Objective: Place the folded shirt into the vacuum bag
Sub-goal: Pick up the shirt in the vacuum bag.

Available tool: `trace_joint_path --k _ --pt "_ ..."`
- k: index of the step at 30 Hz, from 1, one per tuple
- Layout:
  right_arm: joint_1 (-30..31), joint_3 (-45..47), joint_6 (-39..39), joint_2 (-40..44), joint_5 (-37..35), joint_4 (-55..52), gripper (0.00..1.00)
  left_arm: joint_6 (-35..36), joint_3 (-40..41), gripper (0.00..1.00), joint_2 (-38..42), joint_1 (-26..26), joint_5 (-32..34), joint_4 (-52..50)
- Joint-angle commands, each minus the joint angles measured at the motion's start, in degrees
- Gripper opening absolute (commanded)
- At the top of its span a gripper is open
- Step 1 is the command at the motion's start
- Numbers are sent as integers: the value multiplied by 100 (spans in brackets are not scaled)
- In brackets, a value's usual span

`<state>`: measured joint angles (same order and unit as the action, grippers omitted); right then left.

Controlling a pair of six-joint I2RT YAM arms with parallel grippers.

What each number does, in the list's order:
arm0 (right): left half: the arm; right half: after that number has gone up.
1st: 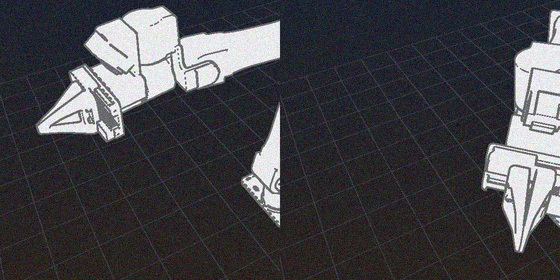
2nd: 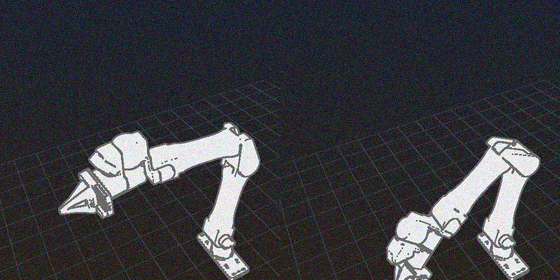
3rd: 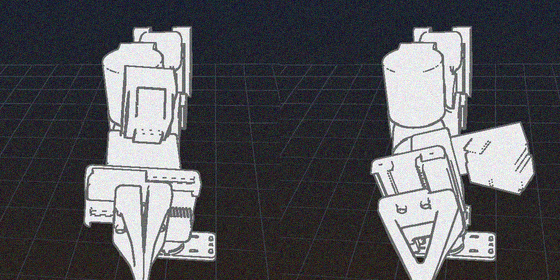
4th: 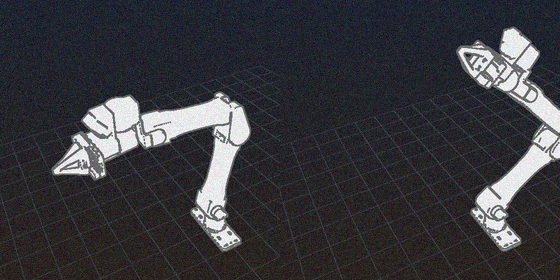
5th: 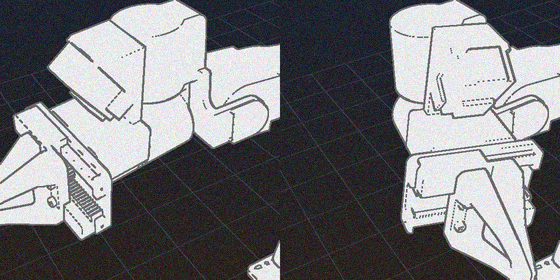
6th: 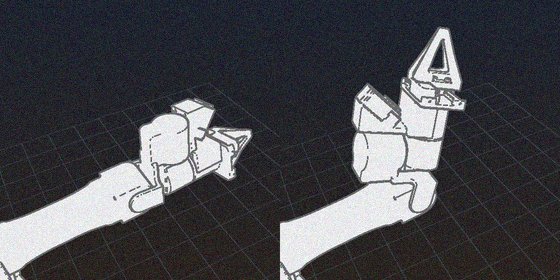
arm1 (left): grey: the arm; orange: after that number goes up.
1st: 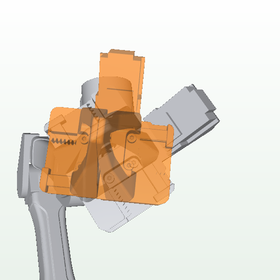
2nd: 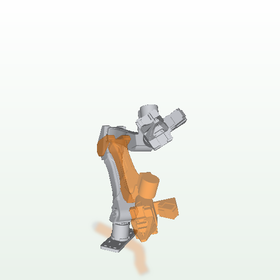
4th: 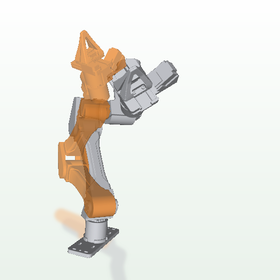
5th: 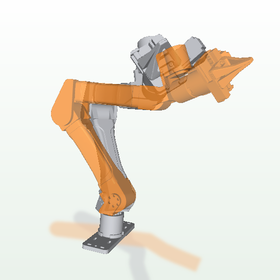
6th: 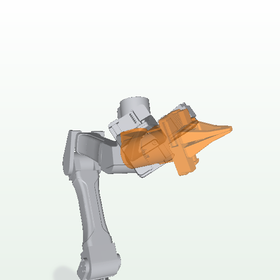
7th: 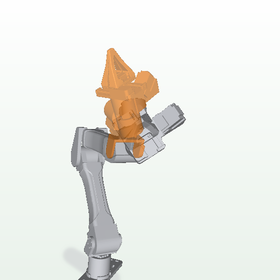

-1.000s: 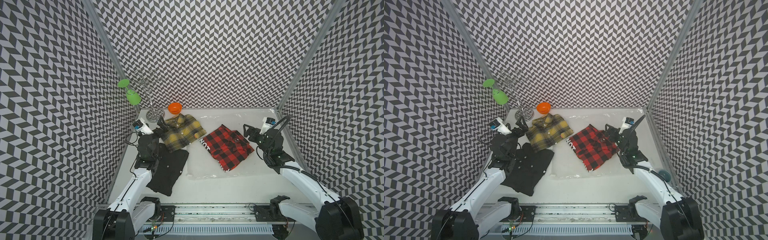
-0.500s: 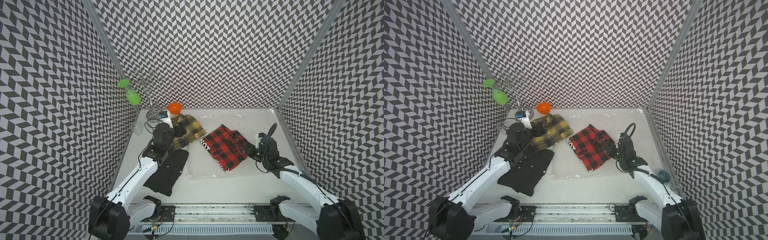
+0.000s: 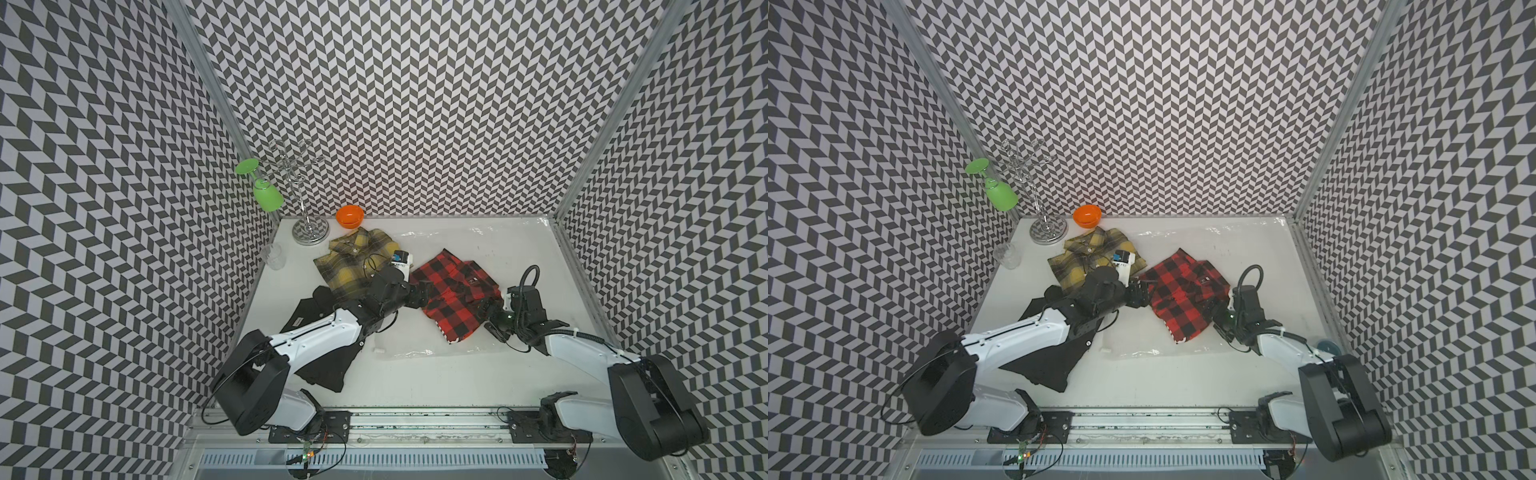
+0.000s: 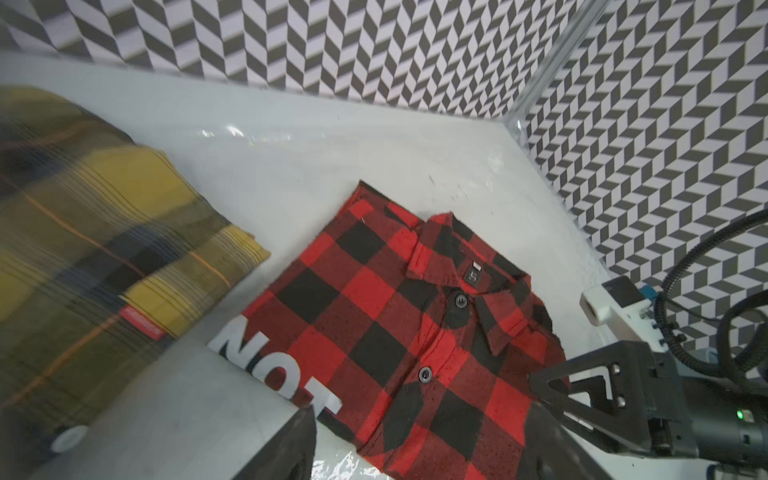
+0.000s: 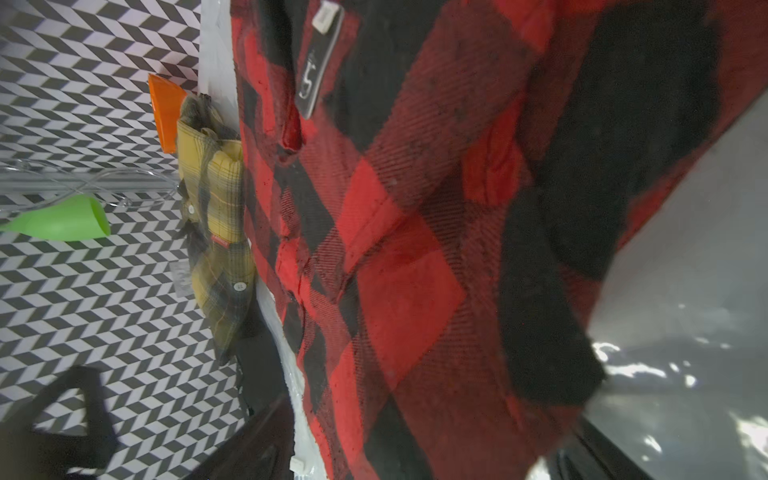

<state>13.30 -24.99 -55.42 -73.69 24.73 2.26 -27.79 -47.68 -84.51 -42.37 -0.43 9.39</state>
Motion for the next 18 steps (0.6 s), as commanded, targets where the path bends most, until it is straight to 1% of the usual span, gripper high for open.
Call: trace_joint_path --k 1,7,14,15,16,18 --pt "-22 182 -704 86 89 898 93 7 -127 78 -382 -163 -380 527" --pt "-27 185 -727 25 -328 825 93 -90 -180 75 -1214 -348 -738 991" --pt "-27 401 -890 -136 -509 1286 92 -180 -171 74 -1858 -572 -1091 1418" --pt "-28 444 -892 -137 -551 1366 92 -206 -146 73 -1932 -596 -1135 1513" --pt "-27 500 -900 -163 -586 1472 91 -258 -151 70 -2047 -610 -1260 1617" --pt "-26 556 -896 -223 -649 1598 87 -361 -212 69 -2240 -665 -1457 1718"
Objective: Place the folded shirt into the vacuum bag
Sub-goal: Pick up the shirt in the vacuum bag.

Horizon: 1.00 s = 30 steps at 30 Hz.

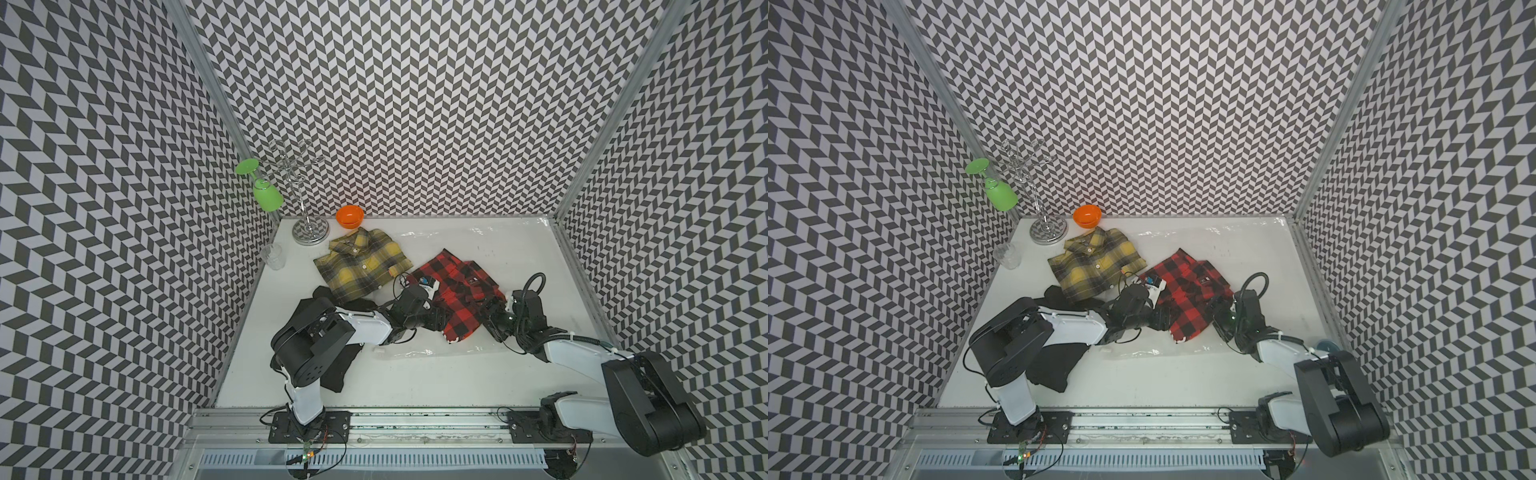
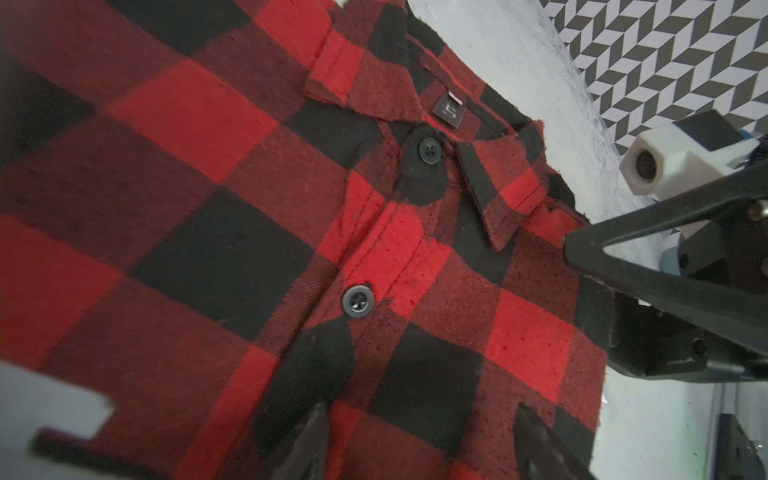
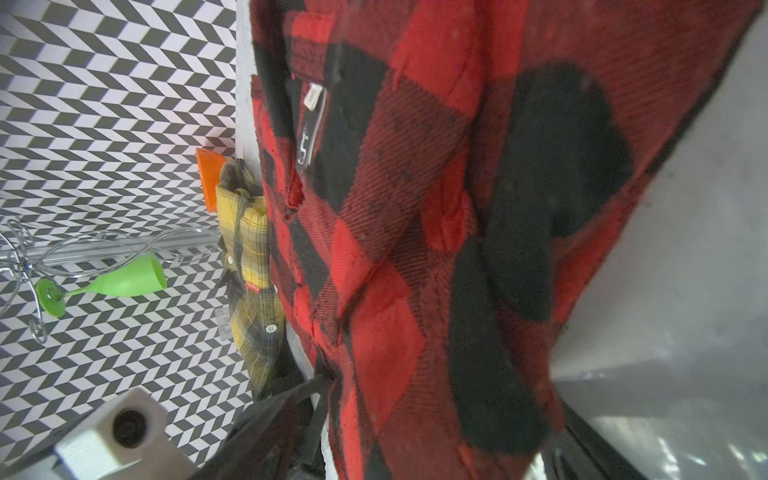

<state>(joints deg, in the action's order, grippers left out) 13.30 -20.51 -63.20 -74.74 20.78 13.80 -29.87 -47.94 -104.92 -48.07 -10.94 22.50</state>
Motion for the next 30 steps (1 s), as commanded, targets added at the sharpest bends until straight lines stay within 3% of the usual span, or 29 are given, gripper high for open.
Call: trace_joint_path --k 1,5,9,16,21,26,30 --pt "-26 133 -114 -157 -290 497 86 -176 -220 69 -273 -146 -479 443" --pt "-20 269 -79 -172 -459 838 81 -230 -296 69 -432 -426 -605 656" --pt "-21 249 195 -152 -454 987 70 -122 -356 69 -364 -497 -634 581" --pt "-56 -252 1090 173 -426 447 27 123 -366 69 94 -484 -753 357" --pt "-59 -709 1543 317 -405 -123 9 431 -755 69 851 -349 -489 -657" --pt "-72 -1472 1924 532 -118 -868 7 462 -953 68 1772 50 252 -1723" --pt "-87 -2312 2296 600 -226 -1620 7 249 -836 66 2603 864 380 -2229"
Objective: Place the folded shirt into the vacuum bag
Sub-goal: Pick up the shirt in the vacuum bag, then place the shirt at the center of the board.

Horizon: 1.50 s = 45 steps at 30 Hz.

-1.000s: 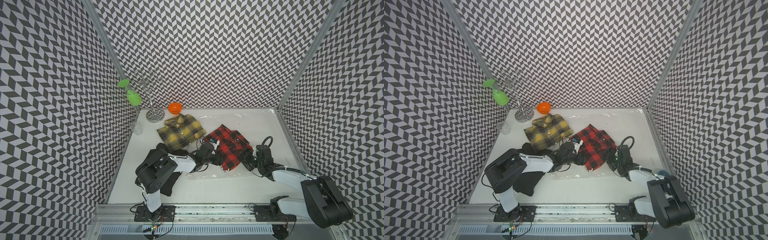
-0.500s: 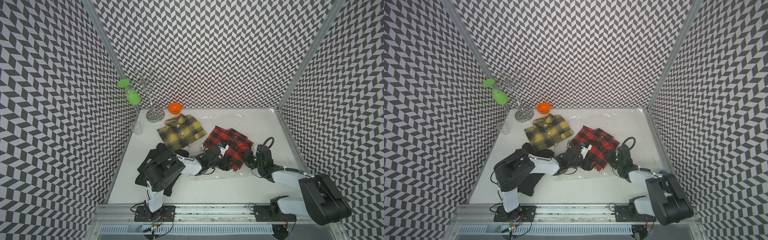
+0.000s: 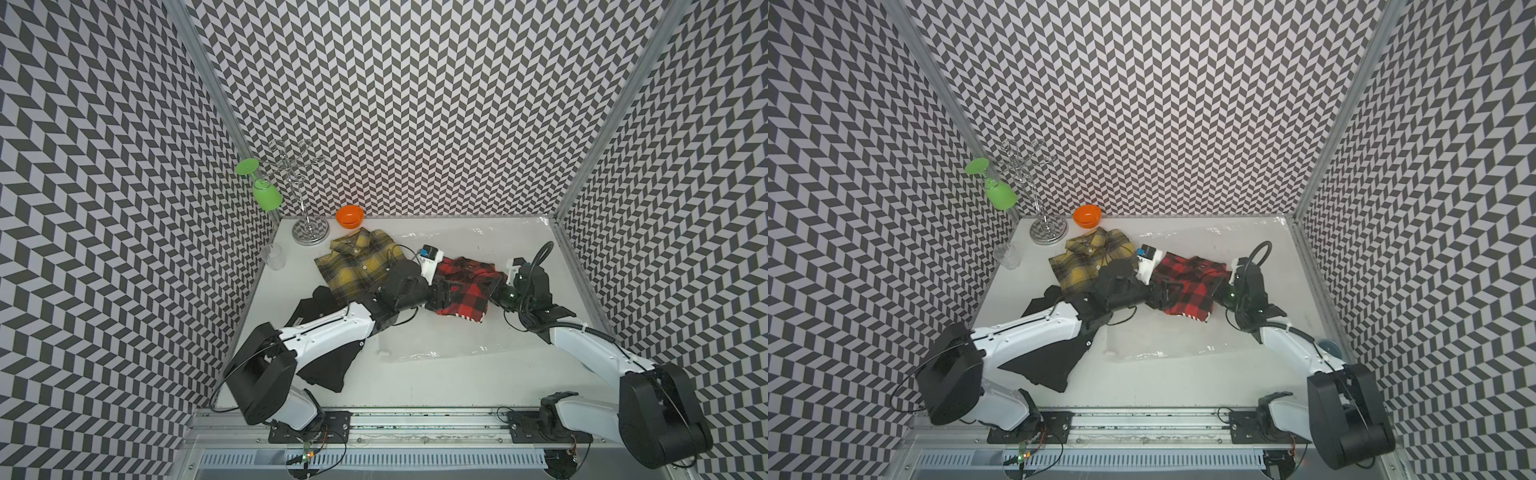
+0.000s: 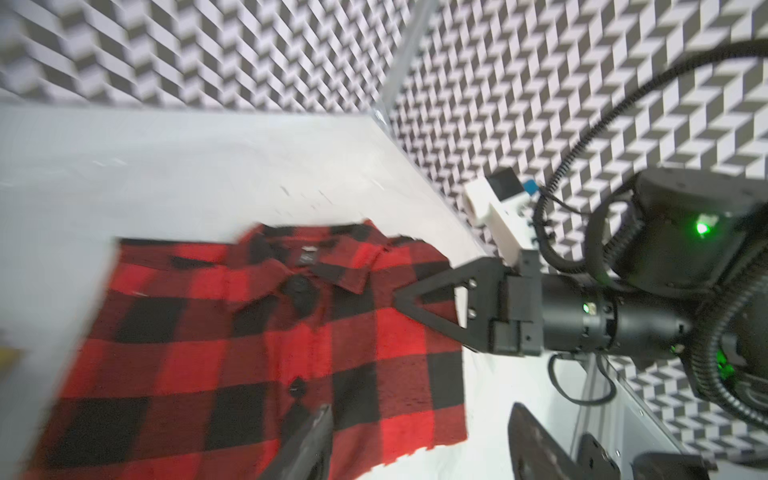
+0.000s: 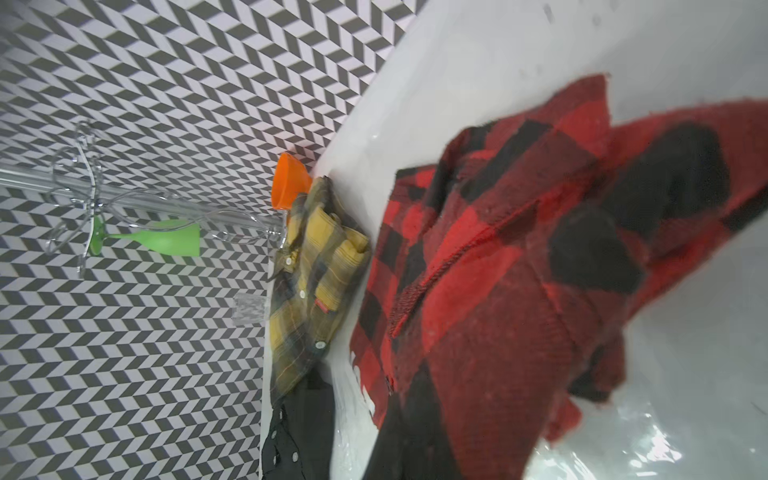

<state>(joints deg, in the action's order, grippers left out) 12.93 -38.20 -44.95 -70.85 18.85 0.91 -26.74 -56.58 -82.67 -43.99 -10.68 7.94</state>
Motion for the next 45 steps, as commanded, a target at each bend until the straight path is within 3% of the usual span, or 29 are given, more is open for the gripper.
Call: trace_joint_path --k 1,7,11,14,19,25,28,31,34,39,43,45 --pt "-50 -807 550 176 -48 -506 7 -76 68 66 590 664 405 -857" --pt "30 -2258 654 -370 154 -1138 7 71 81 66 1587 1402 937 -1464" --pt "420 -3384 663 -883 44 -1306 6 -28 99 65 2148 1800 996 -1553" --pt "961 -4355 667 -1443 -6 -1423 6 2 -128 65 2497 1904 1355 -1849" --pt "1894 -5811 365 -2532 252 -1243 5 144 -707 64 3034 1926 2497 -2434" --pt "2811 -6920 -448 -3630 1117 21 5 365 -1323 64 3500 1961 3519 -2863" --pt "3125 -6884 -1042 -4072 1366 717 5 388 -1449 64 3587 1957 3736 -2930" --pt "3296 -6282 -1438 -4336 1383 1043 5 556 -1429 65 3495 1961 3634 -2972" --pt "3458 -5584 -1406 -4593 860 785 6 523 -1234 65 3421 1963 3296 -2815" --pt "3576 -4517 -1445 -4964 1011 714 10 485 -889 65 3301 1950 2648 -2326" --pt "3527 -3767 -1317 -4599 787 668 18 454 -854 65 3032 1942 2300 -2276" --pt "3532 -3854 -957 -4497 585 206 30 442 -761 65 2873 1935 2117 -2153"
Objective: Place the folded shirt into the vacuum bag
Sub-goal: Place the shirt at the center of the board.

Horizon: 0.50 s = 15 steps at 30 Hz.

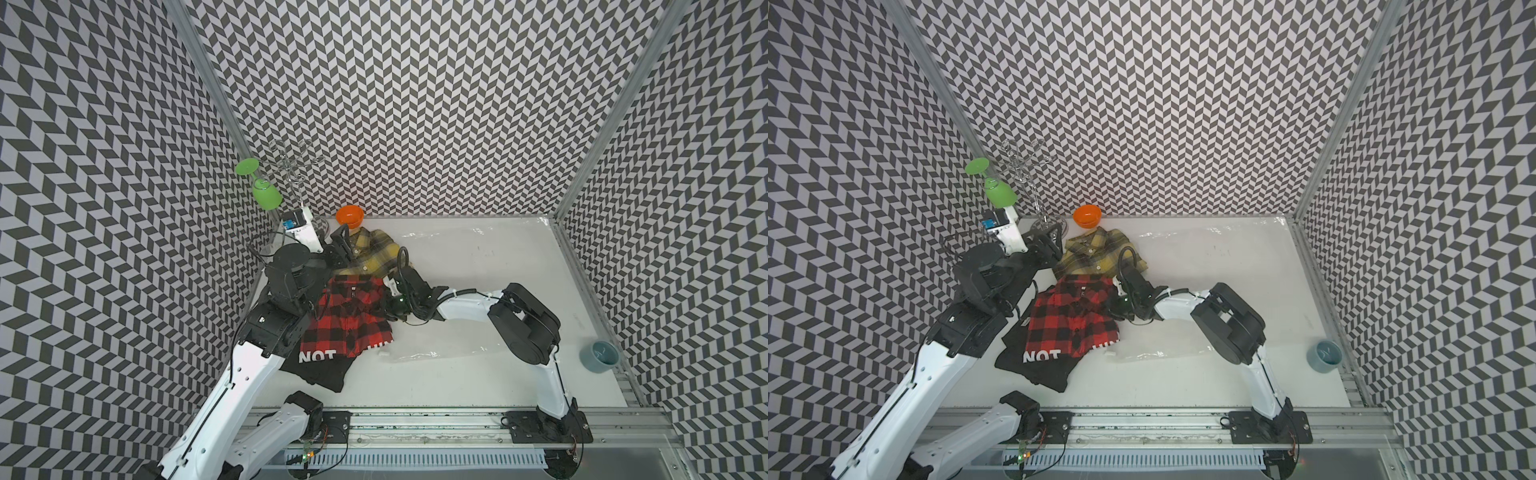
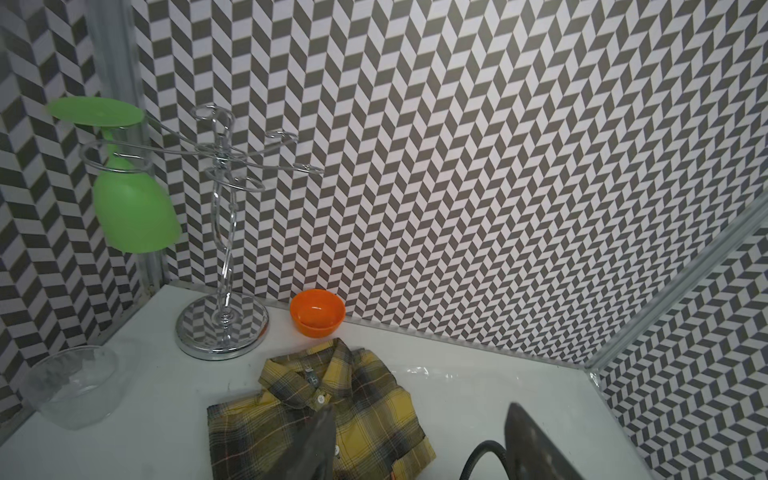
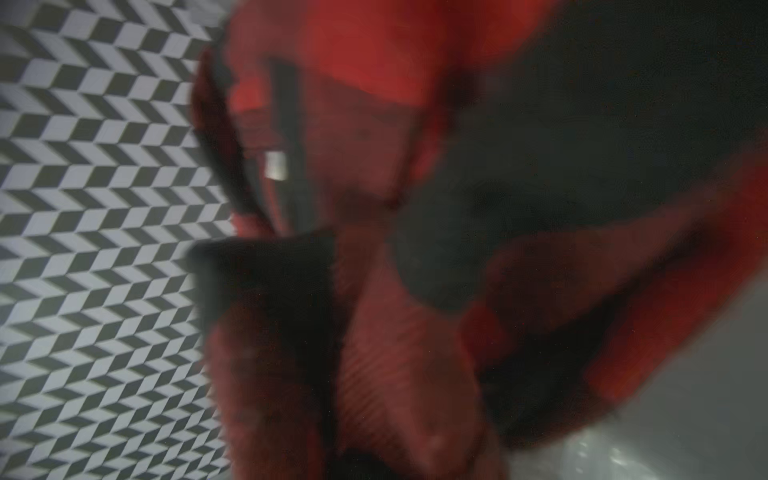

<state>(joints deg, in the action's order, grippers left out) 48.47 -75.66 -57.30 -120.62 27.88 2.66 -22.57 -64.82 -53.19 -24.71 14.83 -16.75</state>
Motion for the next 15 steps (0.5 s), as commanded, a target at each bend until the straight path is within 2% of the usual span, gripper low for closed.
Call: trace_joint_path --k 1,5,6,8,12,15 --pt "-22 -228 500 496 -308 -221 37 24 97 64 -184 -10 -515 380" --pt "-135 -493 1033 575 168 -936 61 24 -28 65 -626 -166 -640 485" --pt "-202 -379 1084 707 251 -972 66 52 -100 65 -708 -171 -684 483" --pt "-448 194 1105 1251 437 -824 83 130 -269 65 -890 -171 -716 485" --pt "-1245 1315 1265 2527 435 -958 88 234 -386 66 -1297 -166 -959 580" --pt "-1851 1905 1682 3310 -92 -1650 88 192 -338 66 -1836 -245 -1430 805"
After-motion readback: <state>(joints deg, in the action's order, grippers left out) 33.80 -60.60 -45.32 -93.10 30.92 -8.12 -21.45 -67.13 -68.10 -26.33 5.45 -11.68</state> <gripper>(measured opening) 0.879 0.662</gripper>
